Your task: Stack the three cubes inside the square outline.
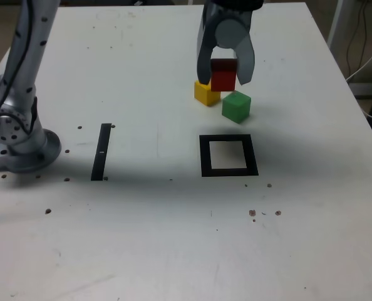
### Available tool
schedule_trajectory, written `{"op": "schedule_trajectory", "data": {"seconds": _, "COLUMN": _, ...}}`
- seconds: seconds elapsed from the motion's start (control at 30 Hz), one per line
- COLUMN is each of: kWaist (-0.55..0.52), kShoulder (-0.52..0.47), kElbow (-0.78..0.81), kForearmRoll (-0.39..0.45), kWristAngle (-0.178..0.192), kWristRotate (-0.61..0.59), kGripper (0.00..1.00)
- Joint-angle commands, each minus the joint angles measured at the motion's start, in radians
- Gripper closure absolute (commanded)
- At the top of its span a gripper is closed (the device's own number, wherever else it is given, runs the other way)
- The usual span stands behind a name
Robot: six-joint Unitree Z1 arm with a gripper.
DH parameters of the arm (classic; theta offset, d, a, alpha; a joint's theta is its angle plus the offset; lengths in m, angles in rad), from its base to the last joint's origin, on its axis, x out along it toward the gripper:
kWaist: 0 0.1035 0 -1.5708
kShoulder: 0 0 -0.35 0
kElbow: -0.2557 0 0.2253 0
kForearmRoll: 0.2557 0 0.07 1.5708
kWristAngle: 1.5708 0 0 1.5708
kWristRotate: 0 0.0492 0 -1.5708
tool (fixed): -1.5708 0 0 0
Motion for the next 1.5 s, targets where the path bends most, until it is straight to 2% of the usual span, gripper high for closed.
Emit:
{"op": "schedule_trajectory", "data": {"seconds": 0.0, "kWaist": -0.012, "kShoulder": -0.011, "kElbow": 0.022, "kForearmRoll": -0.003, "kWristAngle": -0.012, "kWristRotate": -0.014, "kGripper": 0.63}}
{"op": "schedule_trajectory", "data": {"seconds": 0.2, "kWaist": -0.039, "kShoulder": -0.021, "kElbow": 0.089, "kForearmRoll": -0.054, "kWristAngle": -0.032, "kWristRotate": -0.032, "kGripper": 0.63}}
{"op": "schedule_trajectory", "data": {"seconds": 0.83, "kWaist": -0.148, "kShoulder": -0.055, "kElbow": 0.327, "kForearmRoll": -0.292, "kWristAngle": -0.042, "kWristRotate": -0.124, "kGripper": 0.63}}
{"op": "schedule_trajectory", "data": {"seconds": 1.47, "kWaist": -0.16, "kShoulder": 0.003, "kElbow": 0.401, "kForearmRoll": -0.415, "kWristAngle": -0.062, "kWristRotate": -0.144, "kGripper": 0.63}}
